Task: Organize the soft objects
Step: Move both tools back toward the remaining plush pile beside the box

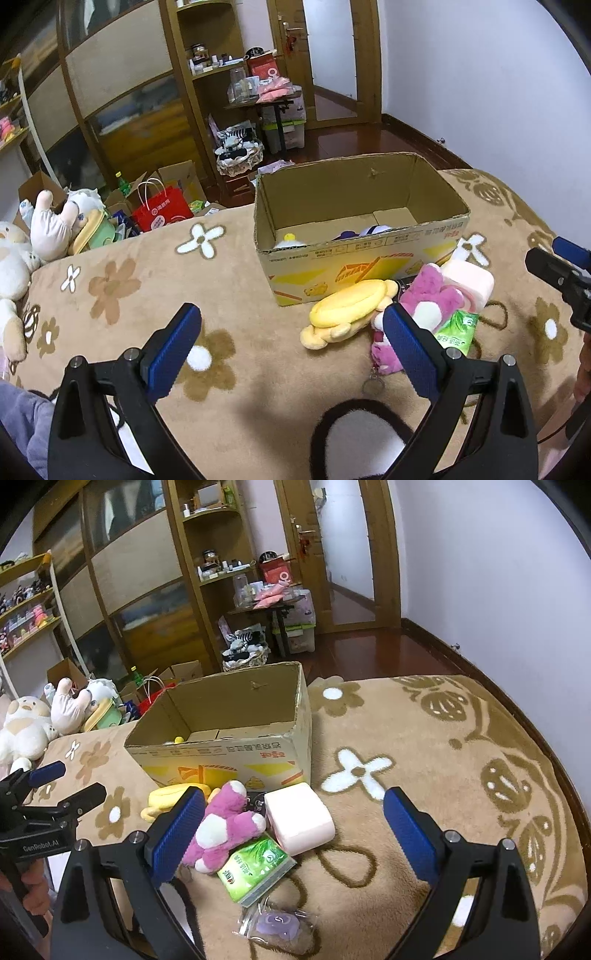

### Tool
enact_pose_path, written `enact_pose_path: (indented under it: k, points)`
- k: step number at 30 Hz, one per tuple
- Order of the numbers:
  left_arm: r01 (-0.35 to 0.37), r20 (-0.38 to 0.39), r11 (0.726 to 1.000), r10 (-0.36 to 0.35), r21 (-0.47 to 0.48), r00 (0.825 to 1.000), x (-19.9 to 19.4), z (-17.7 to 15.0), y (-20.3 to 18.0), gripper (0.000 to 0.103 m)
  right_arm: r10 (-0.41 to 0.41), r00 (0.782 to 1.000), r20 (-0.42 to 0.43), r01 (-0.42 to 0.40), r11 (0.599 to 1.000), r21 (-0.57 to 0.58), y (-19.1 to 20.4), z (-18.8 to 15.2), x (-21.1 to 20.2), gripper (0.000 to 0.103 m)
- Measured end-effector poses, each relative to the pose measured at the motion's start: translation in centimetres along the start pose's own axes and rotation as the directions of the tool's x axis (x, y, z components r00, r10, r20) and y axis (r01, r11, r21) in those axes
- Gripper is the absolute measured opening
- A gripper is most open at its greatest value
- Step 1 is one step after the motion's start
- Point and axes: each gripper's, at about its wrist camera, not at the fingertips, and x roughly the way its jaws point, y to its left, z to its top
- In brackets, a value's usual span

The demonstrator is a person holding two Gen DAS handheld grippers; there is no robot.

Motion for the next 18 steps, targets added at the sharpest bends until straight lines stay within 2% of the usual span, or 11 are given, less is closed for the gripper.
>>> enact_pose_path:
  k: [8,12,18]
  points:
    - [0.014,-0.030,1.000,-0.014,-0.006,0.999,2.1,0.6,-0.1,0.098,-0.003,1.000,-0.025,0.004,1.000,0.012,-0.4,0.2,1.8,0.101]
    - [0.044,-0.064,0.999,-0.046,-0.029,0.997,3.5,0.9,-0.1,0.098,0.001,0.999,-0.047,0.000,1.000,0.022,-0.6,0.5,3.1,0.101]
    - [0.054,-0.092,0.999,-0.054,-0.003,0.994,5.4,1.1,-1.2,0.098,0.011,0.996,-0.090,-0.007,0.999,0.042,-0.8,0.6,5.3,0.101]
